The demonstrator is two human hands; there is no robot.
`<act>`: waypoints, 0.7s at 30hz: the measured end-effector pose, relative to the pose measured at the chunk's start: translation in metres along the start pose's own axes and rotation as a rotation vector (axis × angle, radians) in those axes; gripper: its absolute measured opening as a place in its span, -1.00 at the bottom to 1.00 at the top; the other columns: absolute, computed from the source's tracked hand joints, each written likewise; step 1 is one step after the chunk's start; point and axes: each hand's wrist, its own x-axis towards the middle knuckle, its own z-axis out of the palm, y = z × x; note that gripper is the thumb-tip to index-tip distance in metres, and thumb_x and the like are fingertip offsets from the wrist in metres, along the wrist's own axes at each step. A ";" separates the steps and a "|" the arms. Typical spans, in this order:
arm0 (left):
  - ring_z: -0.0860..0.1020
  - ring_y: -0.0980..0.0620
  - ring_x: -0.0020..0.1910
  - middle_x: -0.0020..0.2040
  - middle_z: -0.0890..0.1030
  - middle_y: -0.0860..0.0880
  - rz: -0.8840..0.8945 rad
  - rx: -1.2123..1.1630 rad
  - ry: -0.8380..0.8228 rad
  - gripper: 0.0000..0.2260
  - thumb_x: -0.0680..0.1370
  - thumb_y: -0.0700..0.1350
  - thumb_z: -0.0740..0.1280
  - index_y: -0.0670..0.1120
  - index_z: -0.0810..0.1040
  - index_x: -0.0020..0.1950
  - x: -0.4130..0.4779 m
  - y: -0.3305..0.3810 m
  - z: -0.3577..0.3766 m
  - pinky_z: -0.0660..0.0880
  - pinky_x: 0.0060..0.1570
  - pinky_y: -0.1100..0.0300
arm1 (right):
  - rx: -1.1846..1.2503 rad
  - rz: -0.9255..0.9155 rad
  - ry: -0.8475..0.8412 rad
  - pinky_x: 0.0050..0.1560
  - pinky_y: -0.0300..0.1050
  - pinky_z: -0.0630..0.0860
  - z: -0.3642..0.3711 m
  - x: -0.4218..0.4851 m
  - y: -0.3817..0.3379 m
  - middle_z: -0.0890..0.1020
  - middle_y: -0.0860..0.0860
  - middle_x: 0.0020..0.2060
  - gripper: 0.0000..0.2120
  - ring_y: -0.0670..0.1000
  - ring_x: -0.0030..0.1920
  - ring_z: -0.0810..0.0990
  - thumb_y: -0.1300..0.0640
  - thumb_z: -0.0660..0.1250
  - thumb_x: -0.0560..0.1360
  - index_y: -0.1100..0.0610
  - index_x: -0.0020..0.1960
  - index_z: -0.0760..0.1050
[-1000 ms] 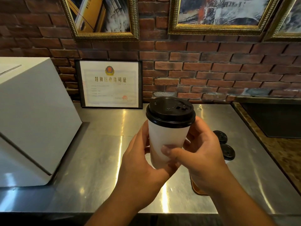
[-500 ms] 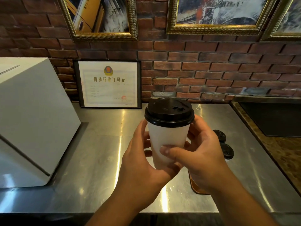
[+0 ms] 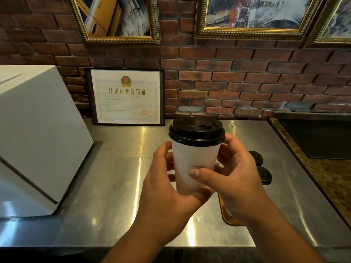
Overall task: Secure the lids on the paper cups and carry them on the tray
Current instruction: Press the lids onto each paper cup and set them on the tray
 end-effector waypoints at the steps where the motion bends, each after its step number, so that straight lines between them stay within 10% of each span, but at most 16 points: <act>1: 0.53 0.33 0.20 0.27 0.44 0.50 -0.008 0.000 0.005 -0.09 0.17 0.47 0.51 0.60 0.09 0.40 0.000 0.000 0.000 0.54 -0.14 0.52 | -0.002 0.003 0.005 0.01 -0.20 0.70 0.000 0.000 0.000 0.67 -0.22 0.22 -0.27 -0.13 0.26 0.65 -0.09 0.69 0.22 -0.34 0.31 0.48; 21: 0.41 0.44 0.25 0.27 0.42 0.49 -0.023 -0.001 0.029 -0.14 0.18 0.55 0.45 0.60 0.12 0.39 0.002 0.004 0.007 0.39 -0.23 0.65 | 0.035 0.015 -0.003 -0.03 -0.21 0.70 -0.001 0.002 -0.004 0.68 -0.20 0.21 -0.28 -0.12 0.25 0.66 -0.14 0.72 0.25 -0.33 0.33 0.50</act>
